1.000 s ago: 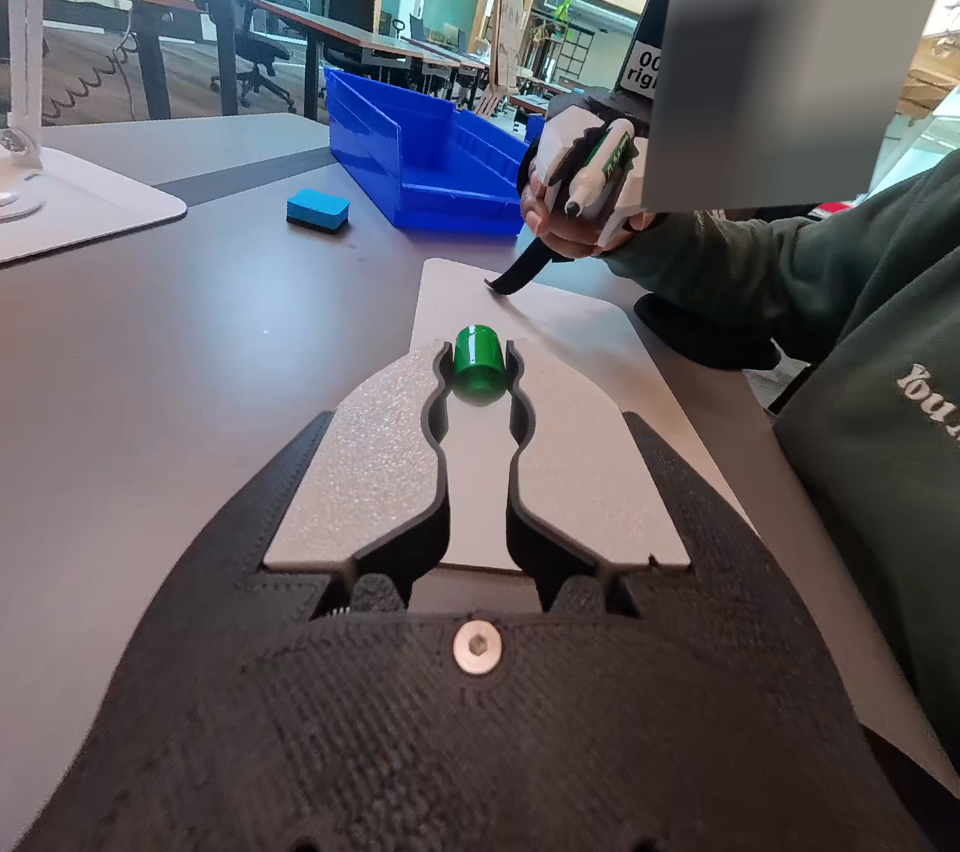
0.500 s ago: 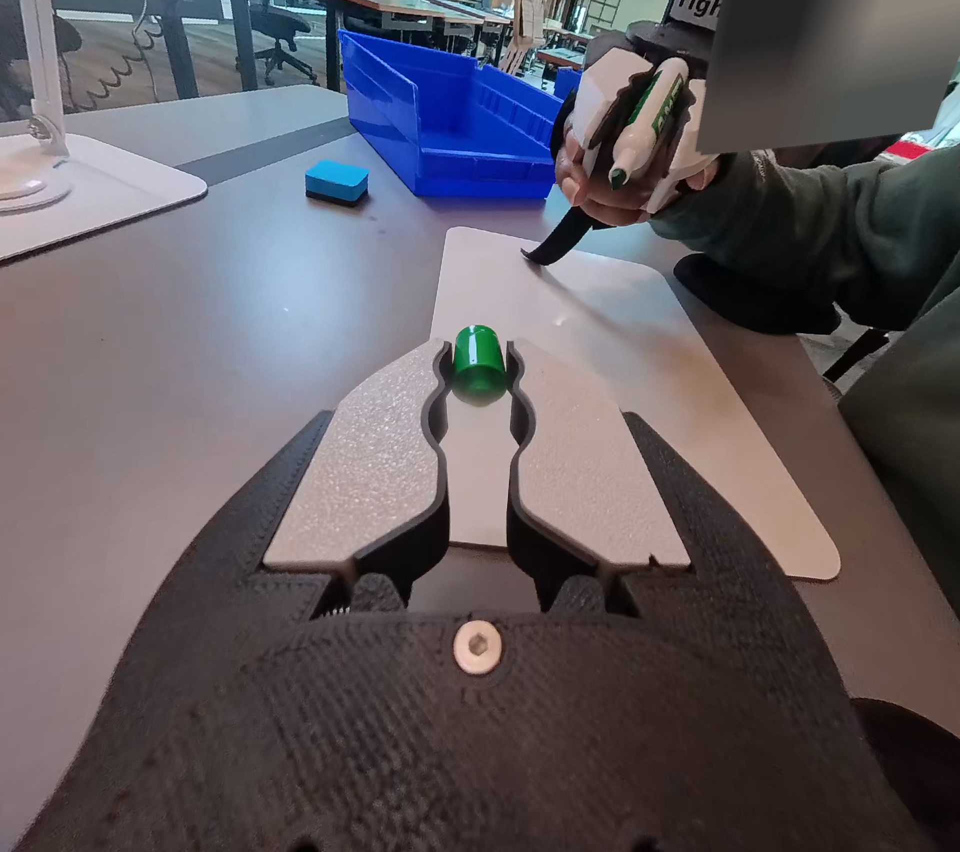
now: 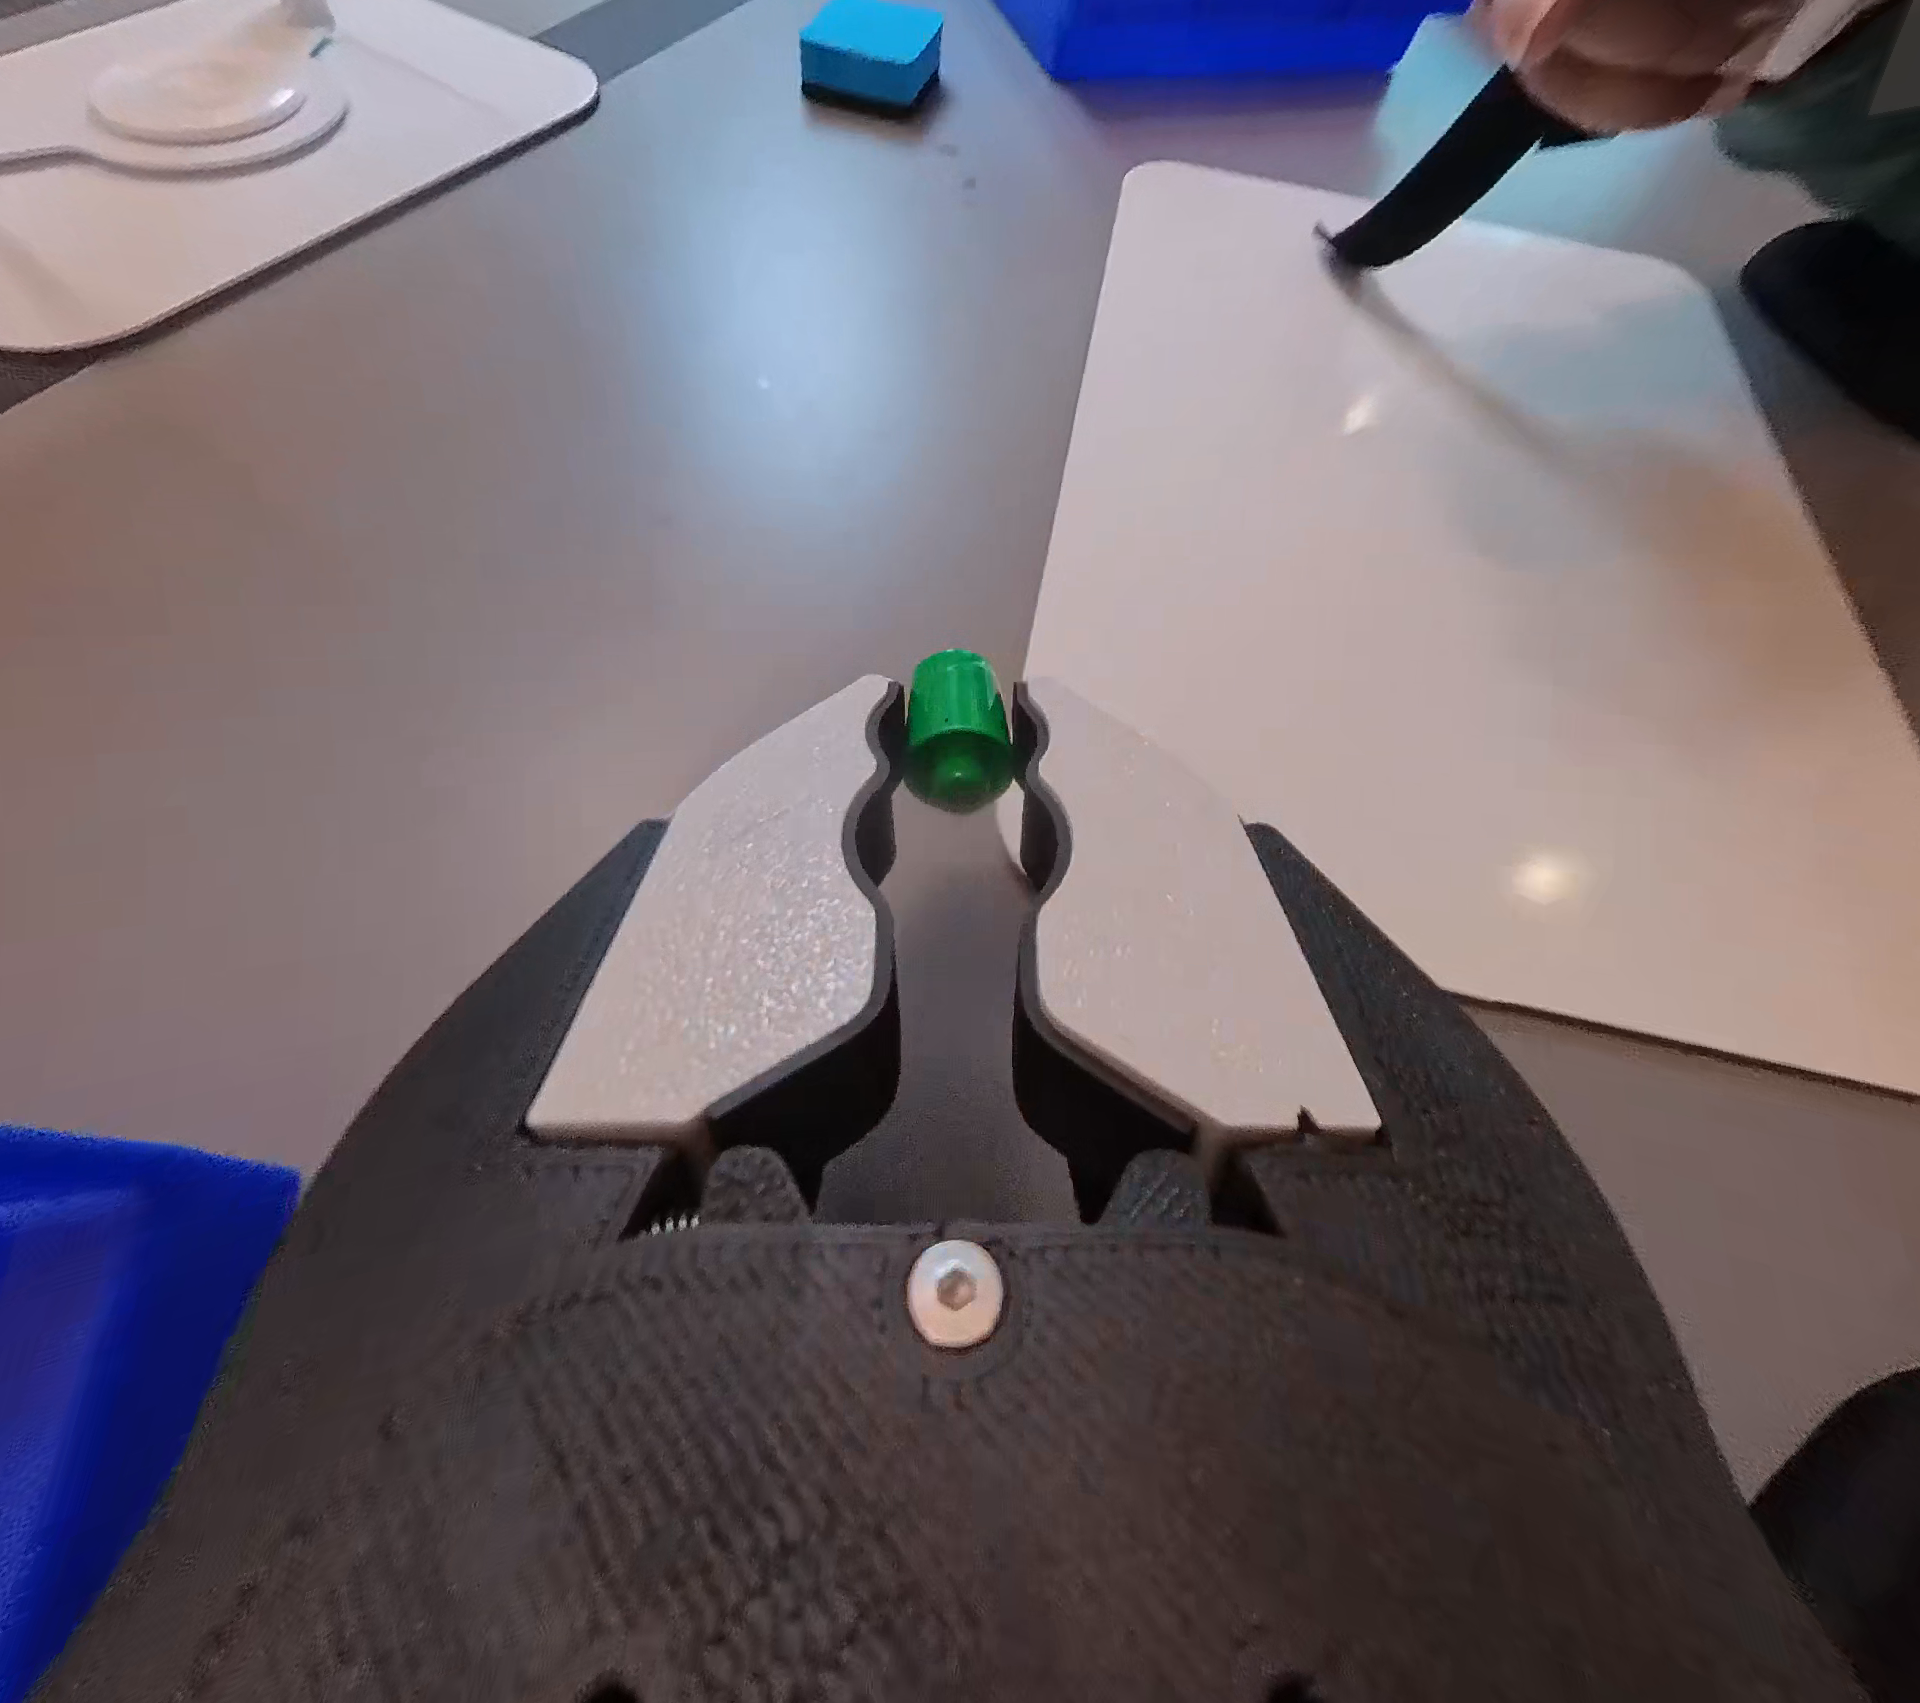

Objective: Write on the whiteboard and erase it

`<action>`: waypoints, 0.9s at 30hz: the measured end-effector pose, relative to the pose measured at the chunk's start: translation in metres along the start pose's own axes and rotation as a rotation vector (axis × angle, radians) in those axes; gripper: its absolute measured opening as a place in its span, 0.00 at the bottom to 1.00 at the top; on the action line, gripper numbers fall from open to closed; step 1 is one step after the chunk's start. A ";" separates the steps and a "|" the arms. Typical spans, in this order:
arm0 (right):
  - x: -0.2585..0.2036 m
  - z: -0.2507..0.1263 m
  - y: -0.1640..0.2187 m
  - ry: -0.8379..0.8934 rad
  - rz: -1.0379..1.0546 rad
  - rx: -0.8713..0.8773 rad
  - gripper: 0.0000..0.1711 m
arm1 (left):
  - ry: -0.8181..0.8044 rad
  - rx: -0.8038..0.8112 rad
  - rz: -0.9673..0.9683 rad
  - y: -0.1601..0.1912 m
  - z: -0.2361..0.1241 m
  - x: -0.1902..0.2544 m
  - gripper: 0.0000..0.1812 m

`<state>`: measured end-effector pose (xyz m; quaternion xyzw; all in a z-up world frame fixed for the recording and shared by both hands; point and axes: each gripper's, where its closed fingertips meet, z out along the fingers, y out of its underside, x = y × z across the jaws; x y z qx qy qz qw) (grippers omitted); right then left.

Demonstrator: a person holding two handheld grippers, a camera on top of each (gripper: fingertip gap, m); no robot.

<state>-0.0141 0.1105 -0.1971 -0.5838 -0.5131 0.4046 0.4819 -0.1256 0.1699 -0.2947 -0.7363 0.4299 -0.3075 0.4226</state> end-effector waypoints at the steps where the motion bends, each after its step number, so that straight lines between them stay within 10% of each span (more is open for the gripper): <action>1: 0.000 0.000 0.001 -0.002 0.000 -0.001 0.20 | -0.030 -0.032 0.027 0.005 0.000 -0.004 0.11; 7: -0.001 0.000 0.003 -0.014 0.003 -0.003 0.20 | -0.153 -0.253 0.307 0.033 0.002 -0.016 0.11; 27: 0.012 -0.011 0.005 0.049 -0.017 -0.084 0.20 | 0.159 -0.236 0.452 0.032 0.009 0.056 0.11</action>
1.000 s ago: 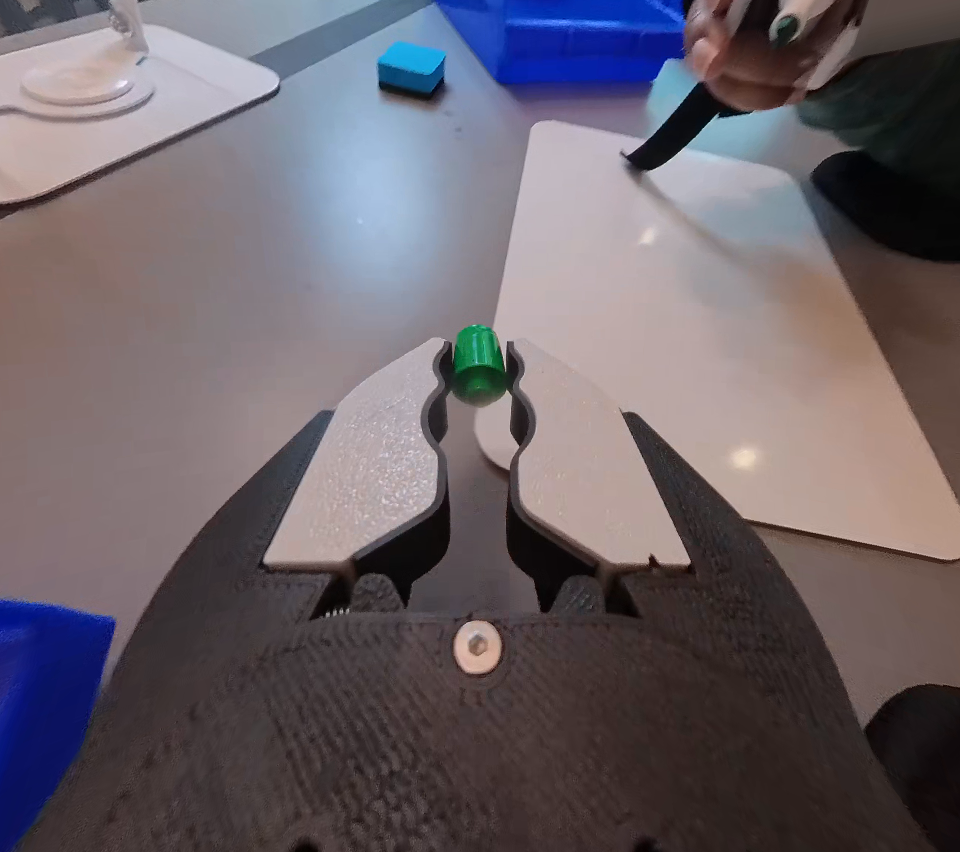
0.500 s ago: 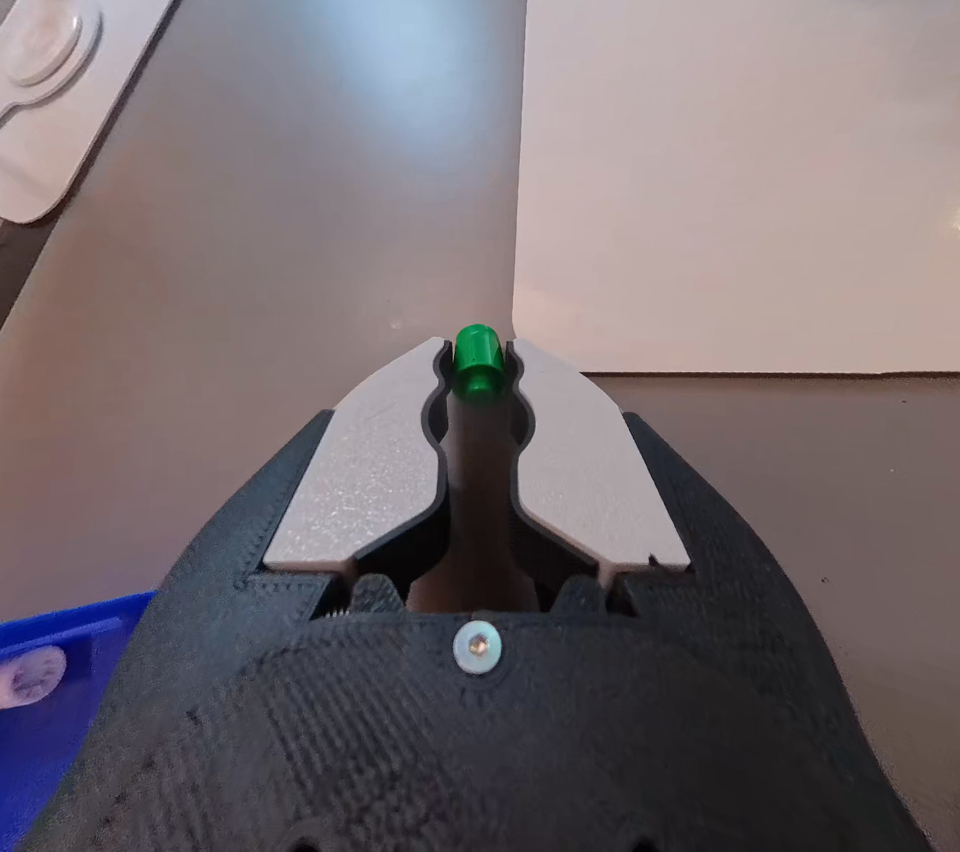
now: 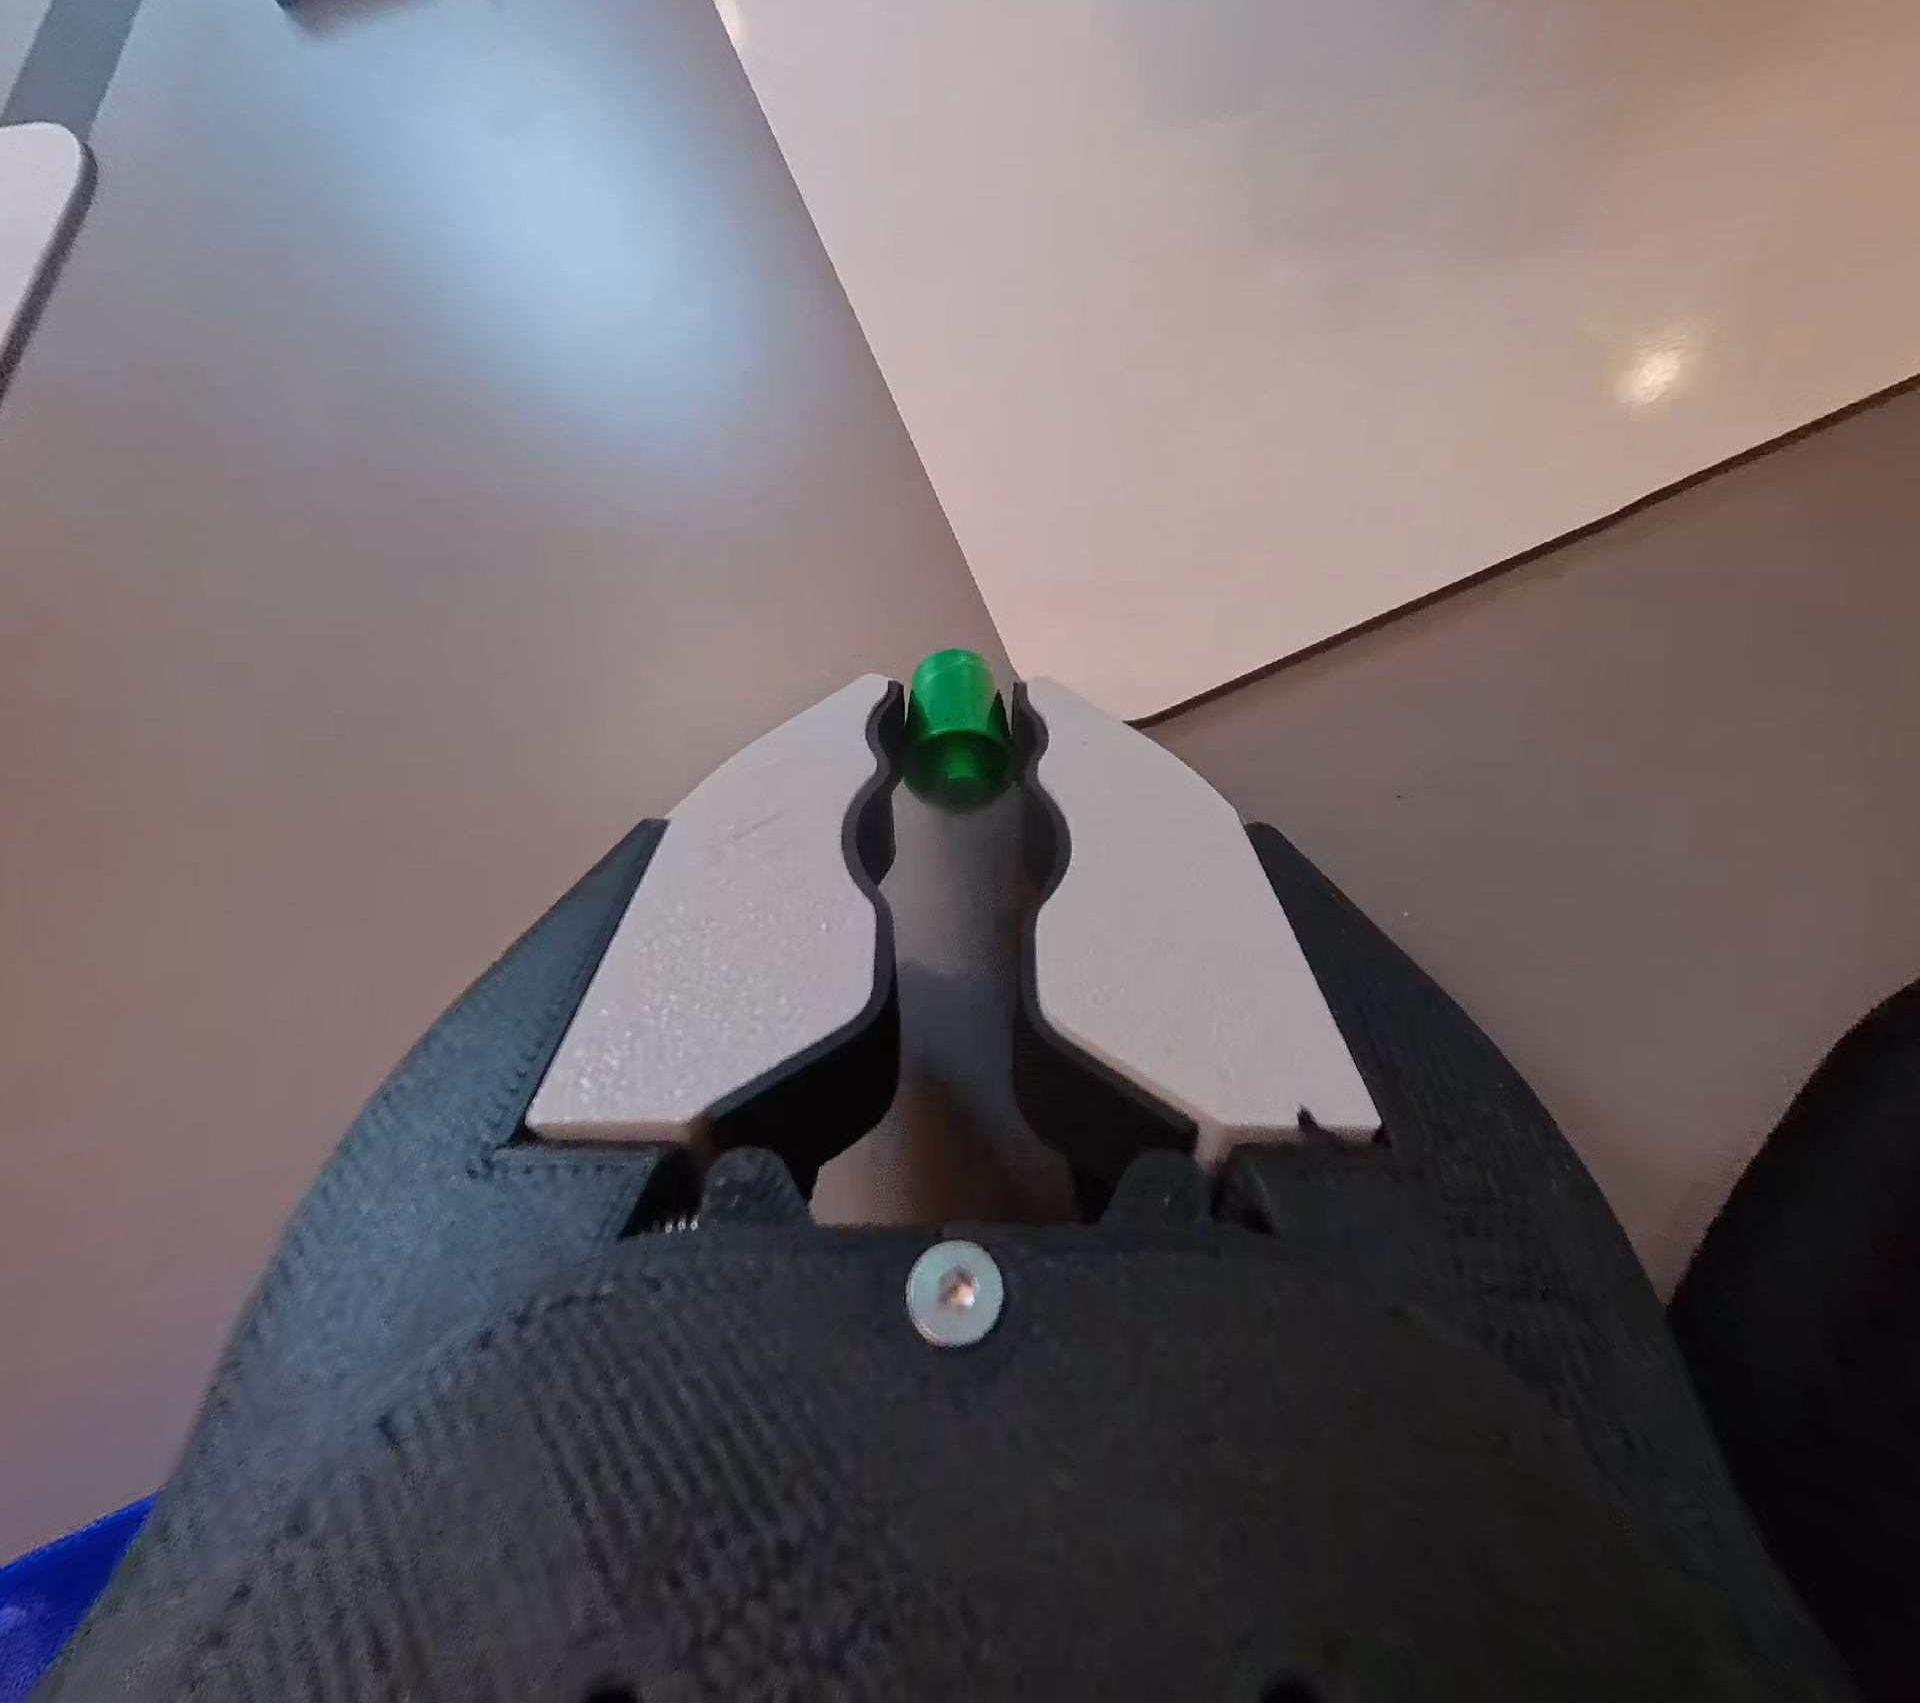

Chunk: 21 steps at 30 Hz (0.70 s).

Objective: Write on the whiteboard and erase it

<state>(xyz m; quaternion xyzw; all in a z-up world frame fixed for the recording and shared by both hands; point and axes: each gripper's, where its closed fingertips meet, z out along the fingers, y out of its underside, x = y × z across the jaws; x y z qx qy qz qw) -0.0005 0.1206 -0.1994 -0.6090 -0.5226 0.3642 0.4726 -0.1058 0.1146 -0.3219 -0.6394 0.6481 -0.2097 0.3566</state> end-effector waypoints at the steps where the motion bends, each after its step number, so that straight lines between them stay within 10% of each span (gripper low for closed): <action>1: 0.001 -0.006 -0.002 0.011 -0.006 -0.008 0.20 | 0.004 0.018 0.001 -0.003 -0.003 0.000 0.11; 9: -0.006 -0.046 0.019 0.080 0.090 -0.034 0.20 | 0.105 0.166 0.077 -0.033 -0.002 0.033 0.11; 21: -0.038 0.014 0.063 0.031 0.075 -0.260 0.20 | 0.007 0.287 0.056 -0.044 0.002 0.035 0.11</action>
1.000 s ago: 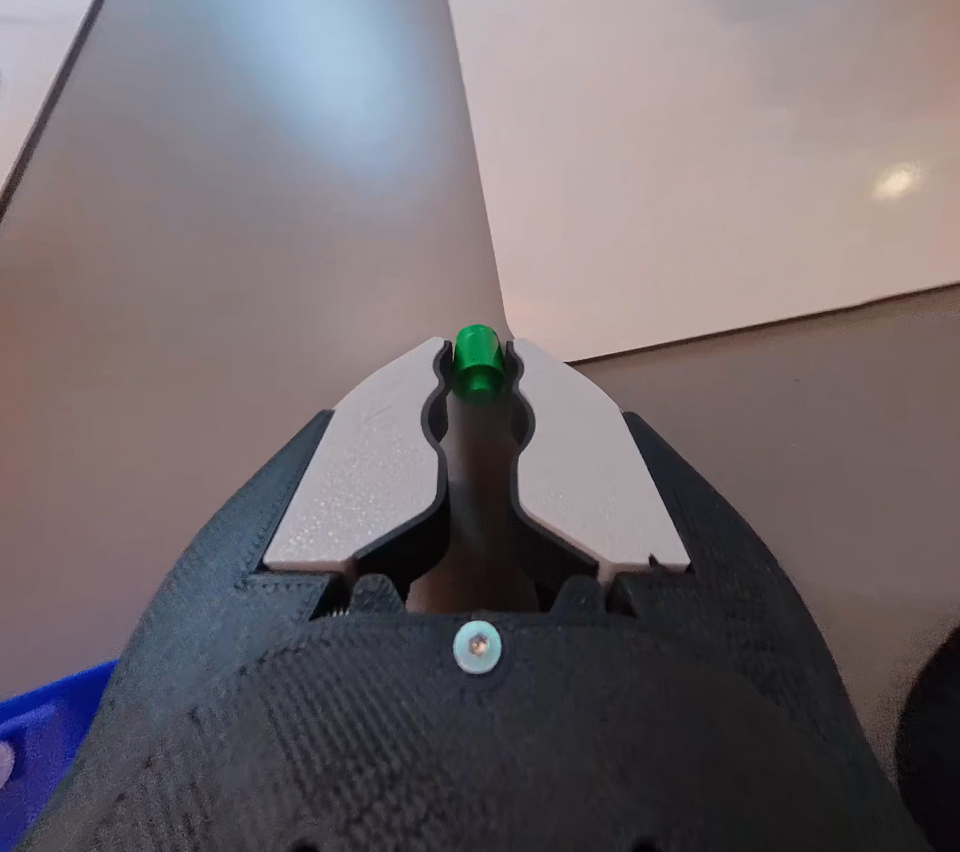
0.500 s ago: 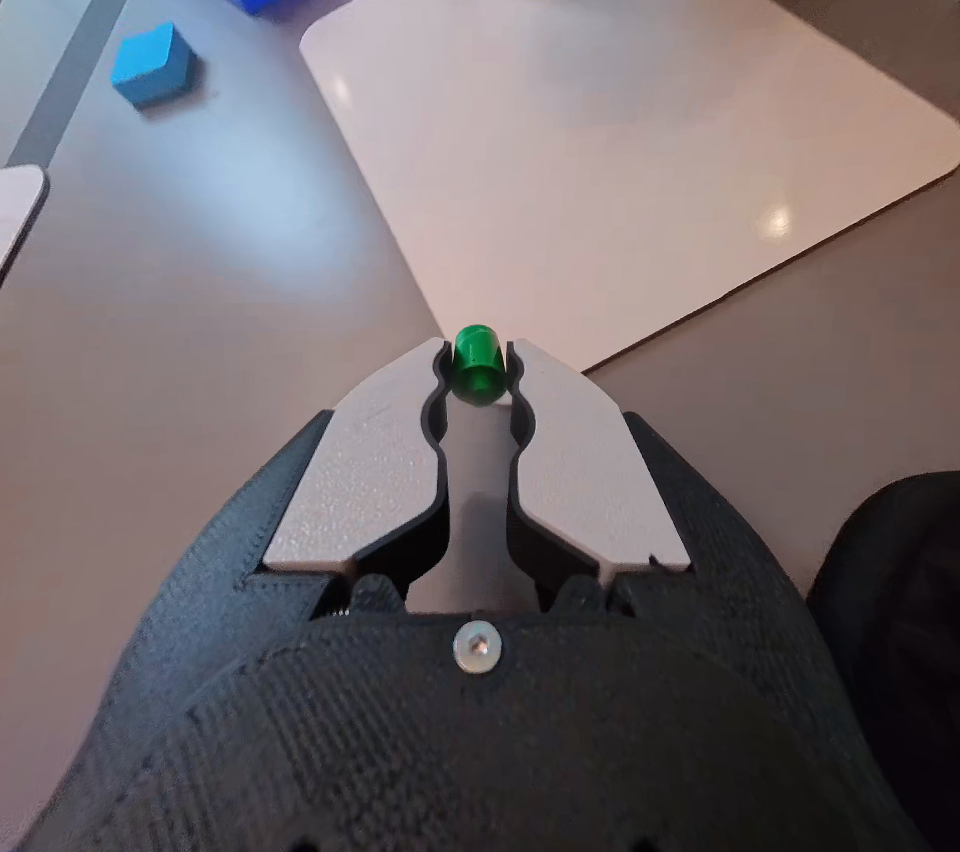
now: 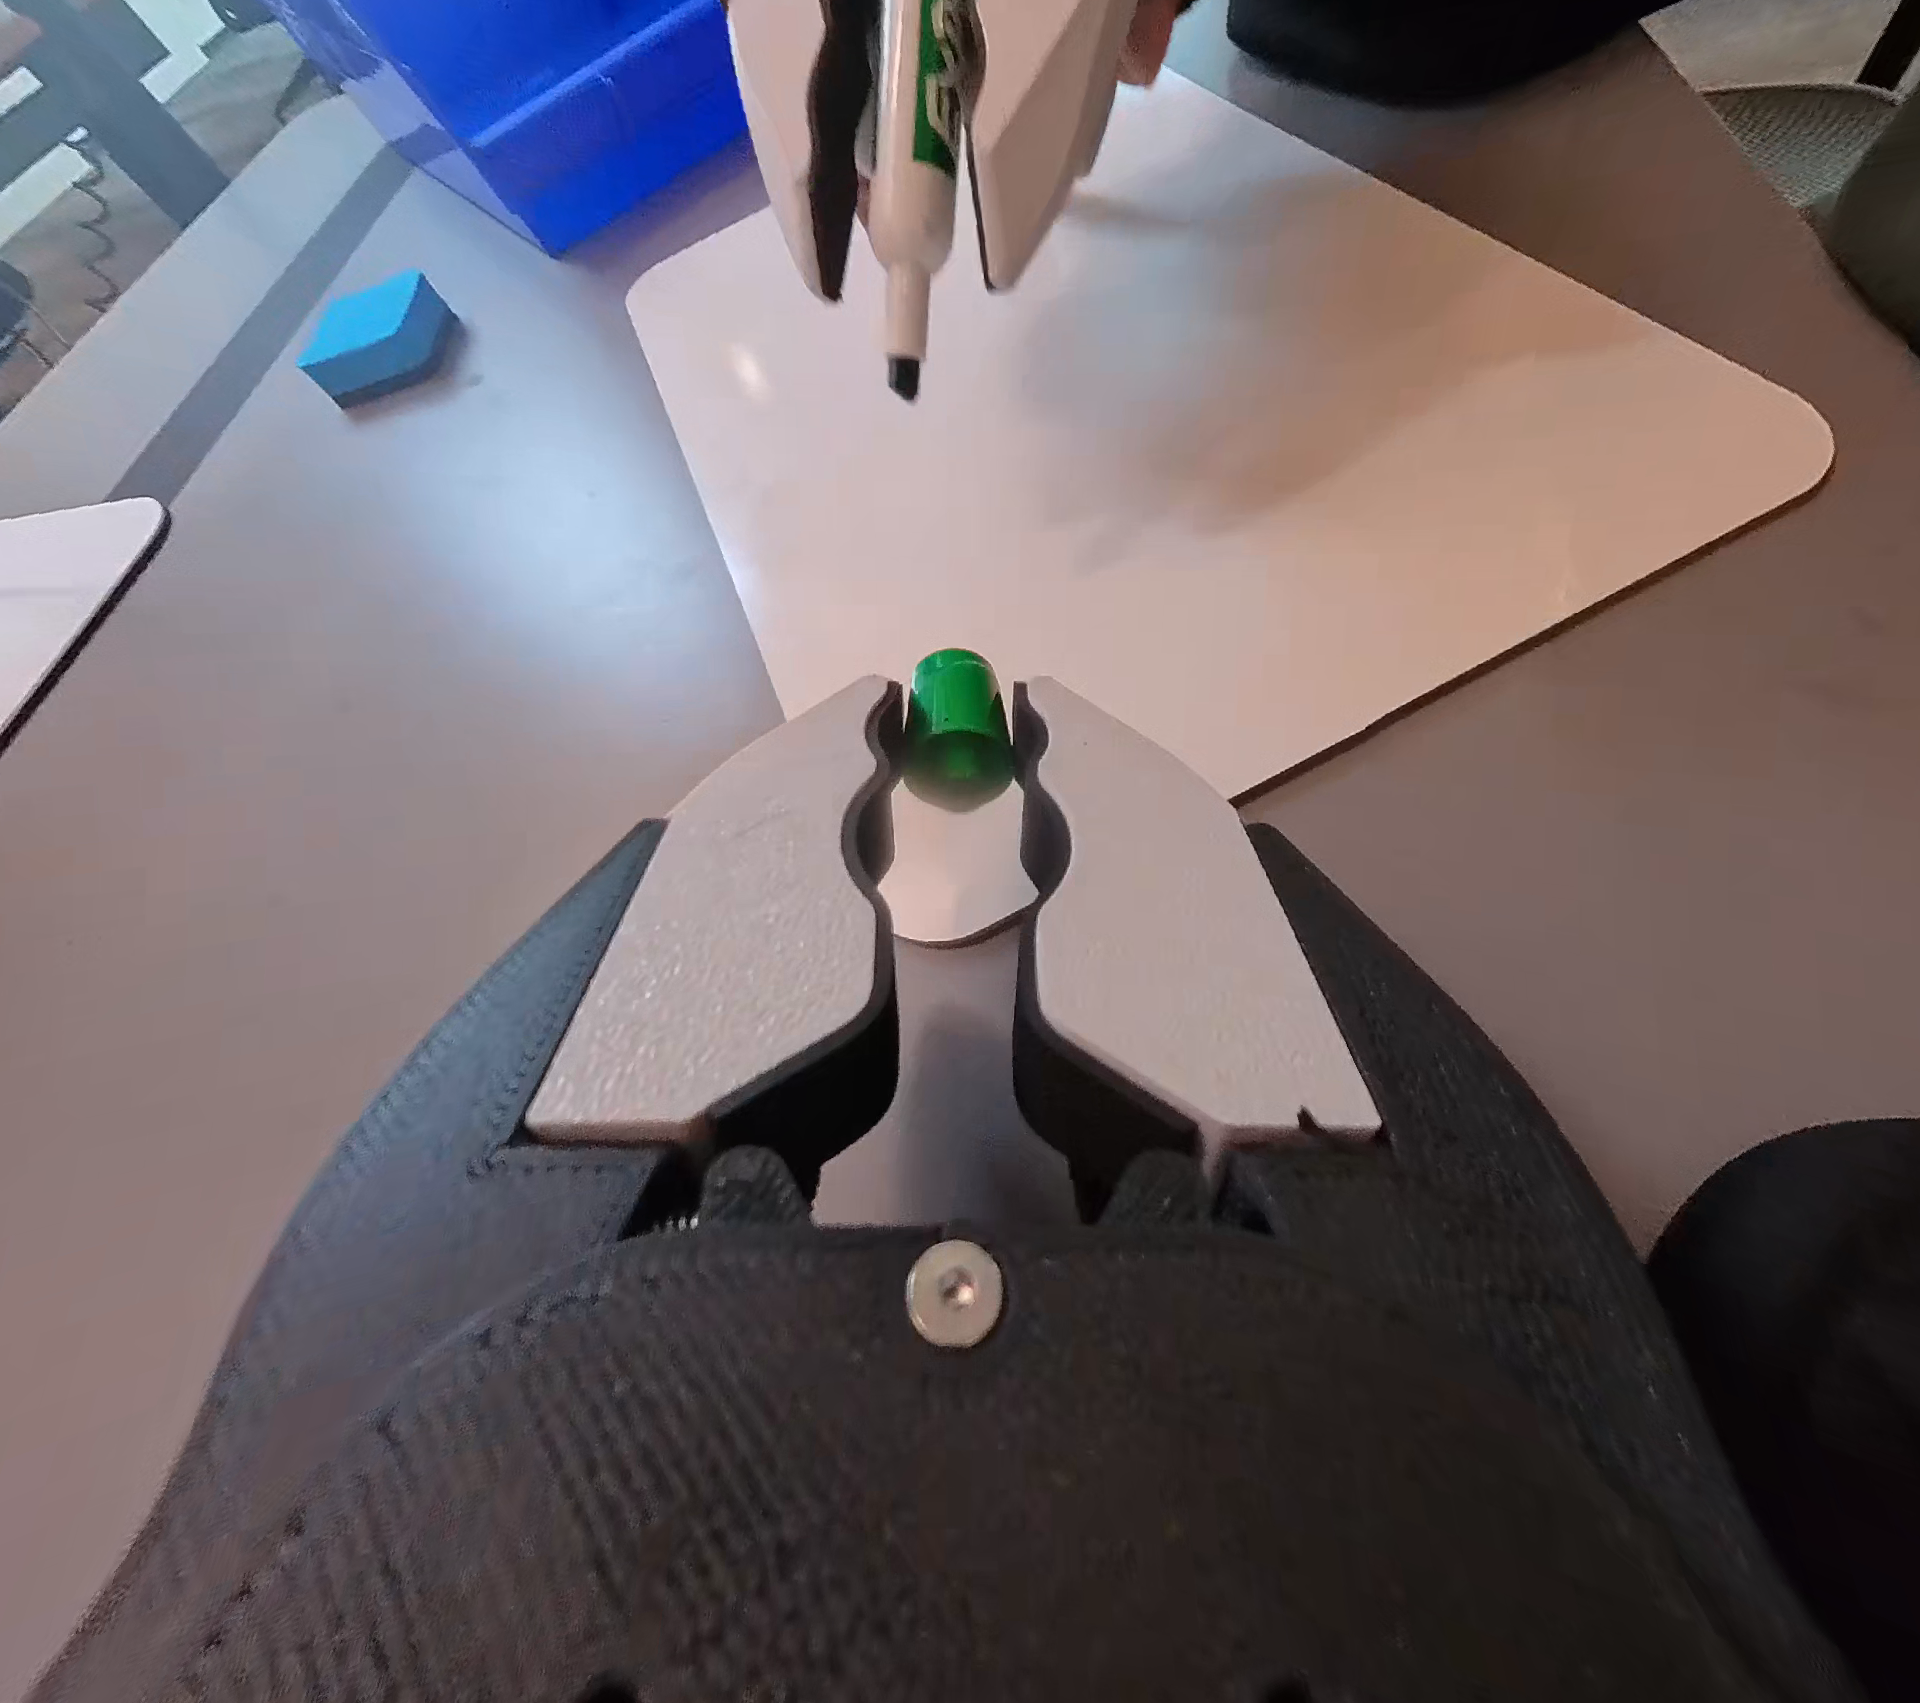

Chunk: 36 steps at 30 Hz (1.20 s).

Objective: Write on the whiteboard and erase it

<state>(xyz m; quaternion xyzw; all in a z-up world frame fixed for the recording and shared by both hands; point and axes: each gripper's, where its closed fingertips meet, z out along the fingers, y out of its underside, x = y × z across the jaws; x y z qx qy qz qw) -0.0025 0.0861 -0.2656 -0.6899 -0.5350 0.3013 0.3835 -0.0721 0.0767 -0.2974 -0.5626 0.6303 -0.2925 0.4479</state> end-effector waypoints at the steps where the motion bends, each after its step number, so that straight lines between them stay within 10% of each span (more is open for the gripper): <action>1: -0.002 0.005 0.001 -0.006 -0.009 -0.017 0.20 | -0.004 0.008 -0.002 0.000 -0.001 0.000 0.11; 36: -0.016 0.046 0.006 -0.115 -0.103 -0.199 0.20 | -0.127 0.016 0.000 0.003 -0.006 -0.015 0.11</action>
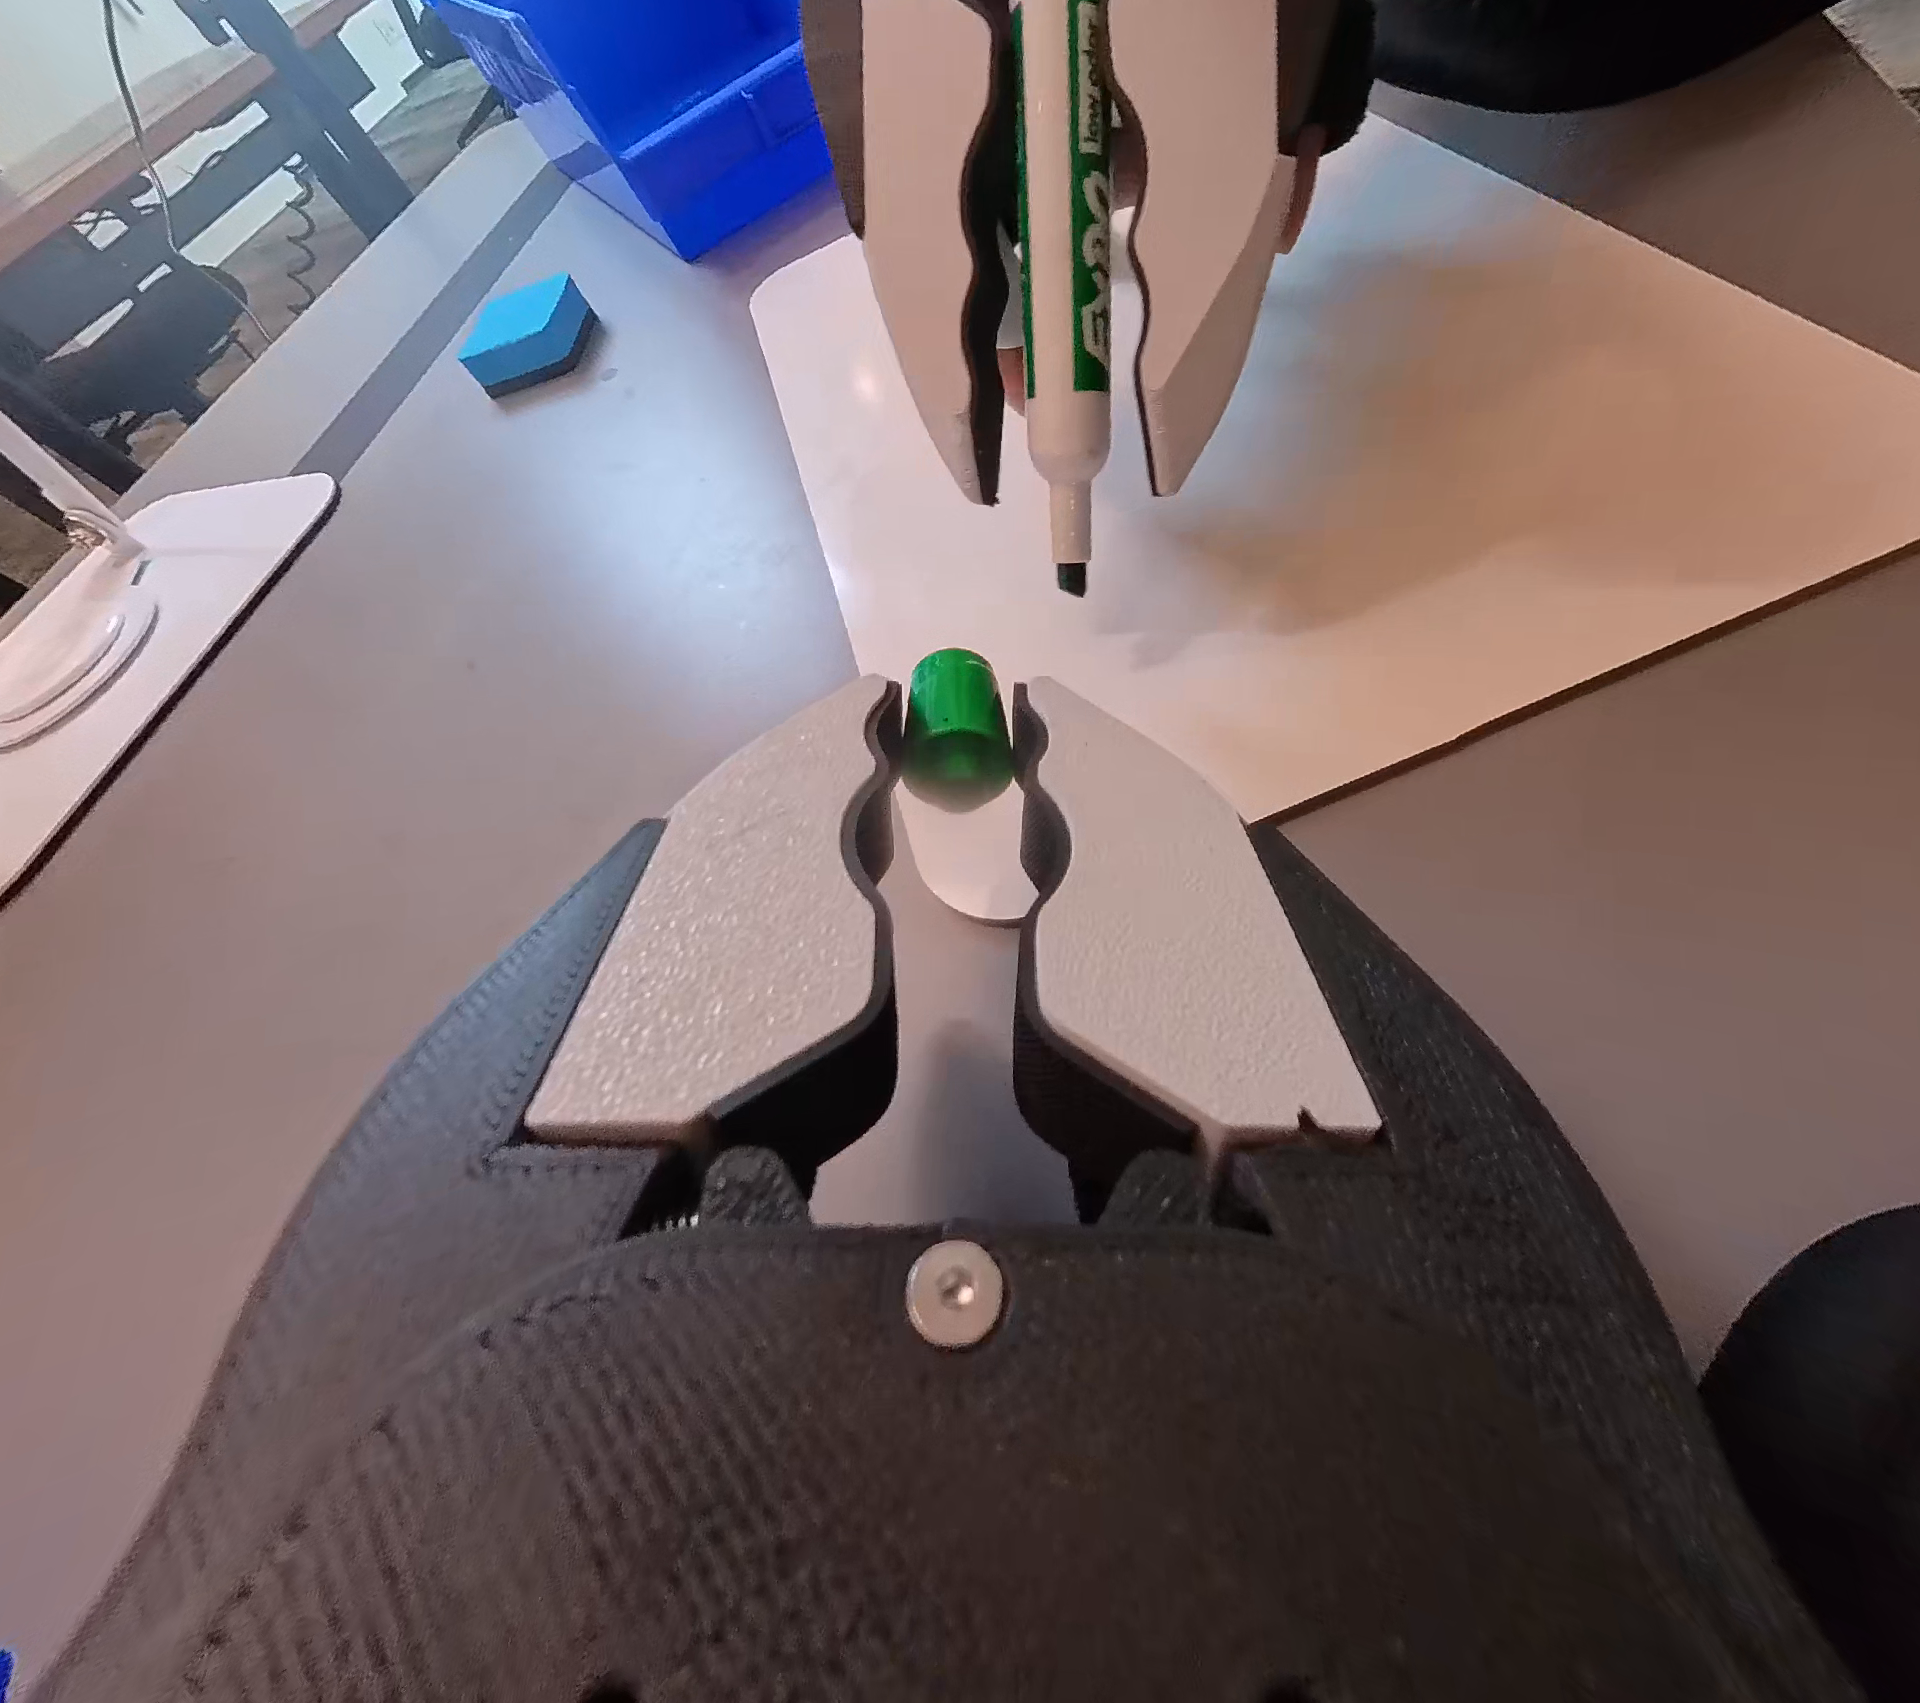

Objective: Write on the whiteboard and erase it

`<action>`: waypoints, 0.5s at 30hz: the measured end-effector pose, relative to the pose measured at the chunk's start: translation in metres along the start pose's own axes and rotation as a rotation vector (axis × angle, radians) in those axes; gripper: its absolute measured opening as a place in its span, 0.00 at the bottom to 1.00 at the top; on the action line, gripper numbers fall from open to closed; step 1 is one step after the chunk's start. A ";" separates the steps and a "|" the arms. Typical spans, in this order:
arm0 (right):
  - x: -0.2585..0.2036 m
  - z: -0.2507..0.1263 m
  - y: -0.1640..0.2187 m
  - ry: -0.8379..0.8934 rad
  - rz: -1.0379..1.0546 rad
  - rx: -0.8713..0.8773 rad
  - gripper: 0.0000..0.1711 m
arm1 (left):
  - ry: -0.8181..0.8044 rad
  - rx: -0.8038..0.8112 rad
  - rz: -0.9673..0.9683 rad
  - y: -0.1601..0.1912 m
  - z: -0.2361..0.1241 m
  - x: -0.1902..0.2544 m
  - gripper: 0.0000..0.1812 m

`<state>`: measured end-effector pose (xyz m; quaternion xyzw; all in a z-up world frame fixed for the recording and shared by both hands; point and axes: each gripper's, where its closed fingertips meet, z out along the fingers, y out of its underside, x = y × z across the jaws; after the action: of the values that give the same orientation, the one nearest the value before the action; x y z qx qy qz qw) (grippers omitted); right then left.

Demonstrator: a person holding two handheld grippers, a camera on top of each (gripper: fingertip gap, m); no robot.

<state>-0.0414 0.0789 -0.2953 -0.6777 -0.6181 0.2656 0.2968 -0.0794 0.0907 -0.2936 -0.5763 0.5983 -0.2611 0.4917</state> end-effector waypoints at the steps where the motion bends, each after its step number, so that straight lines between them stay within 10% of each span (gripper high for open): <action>1: -0.002 0.000 0.000 -0.006 -0.006 -0.009 0.20 | -0.002 -0.001 -0.003 0.000 0.000 -0.001 0.11; 15: -0.018 0.022 -0.005 -0.086 -0.069 -0.091 0.20 | 0.021 -0.019 -0.011 0.001 -0.003 0.002 0.11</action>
<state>-0.0628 0.0627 -0.3070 -0.6568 -0.6646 0.2557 0.2480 -0.0826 0.0879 -0.2938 -0.5814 0.6026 -0.2642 0.4786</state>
